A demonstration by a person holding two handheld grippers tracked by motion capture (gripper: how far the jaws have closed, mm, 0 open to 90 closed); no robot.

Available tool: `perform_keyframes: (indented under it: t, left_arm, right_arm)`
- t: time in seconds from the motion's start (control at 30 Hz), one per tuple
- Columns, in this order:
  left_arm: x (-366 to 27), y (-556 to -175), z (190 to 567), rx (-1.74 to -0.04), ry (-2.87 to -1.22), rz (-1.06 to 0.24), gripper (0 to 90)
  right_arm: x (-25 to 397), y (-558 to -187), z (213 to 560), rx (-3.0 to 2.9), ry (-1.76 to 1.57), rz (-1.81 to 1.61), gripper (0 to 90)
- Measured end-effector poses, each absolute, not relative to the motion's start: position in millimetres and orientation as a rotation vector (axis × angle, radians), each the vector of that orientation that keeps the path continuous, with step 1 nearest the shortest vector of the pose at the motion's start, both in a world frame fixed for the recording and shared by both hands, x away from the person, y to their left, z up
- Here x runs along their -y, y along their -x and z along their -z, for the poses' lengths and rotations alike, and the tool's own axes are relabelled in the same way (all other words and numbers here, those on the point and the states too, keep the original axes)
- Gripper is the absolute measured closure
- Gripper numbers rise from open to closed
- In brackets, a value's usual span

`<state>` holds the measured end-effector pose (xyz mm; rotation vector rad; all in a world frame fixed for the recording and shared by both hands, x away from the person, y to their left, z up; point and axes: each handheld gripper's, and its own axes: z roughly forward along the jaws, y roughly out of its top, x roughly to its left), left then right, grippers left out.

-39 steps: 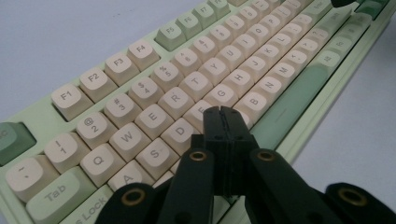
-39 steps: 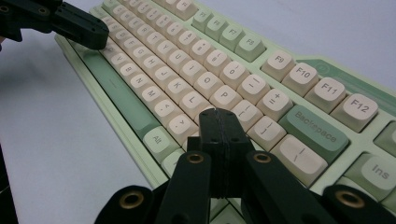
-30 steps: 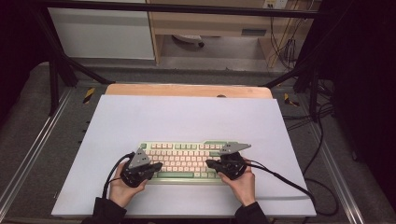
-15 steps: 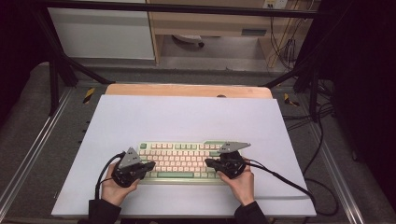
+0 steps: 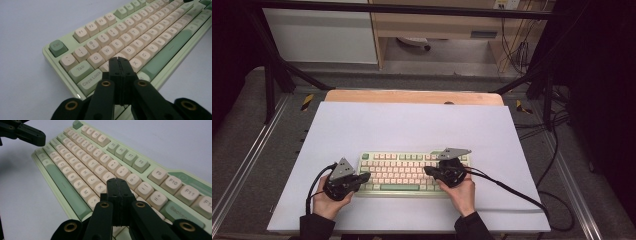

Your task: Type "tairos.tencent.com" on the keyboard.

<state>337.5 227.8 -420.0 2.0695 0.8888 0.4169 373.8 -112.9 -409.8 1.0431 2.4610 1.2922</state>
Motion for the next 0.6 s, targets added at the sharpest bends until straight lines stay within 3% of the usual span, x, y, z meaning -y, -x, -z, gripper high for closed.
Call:
perform_keyframes:
  t: [0.6]
  left_arm:
    - [-234, -337, 419, -0.895, -2.048, -0.419, 89.7]
  right_arm:
    - [86, -390, 423, -2.481, -1.053, -1.215, 90.0]
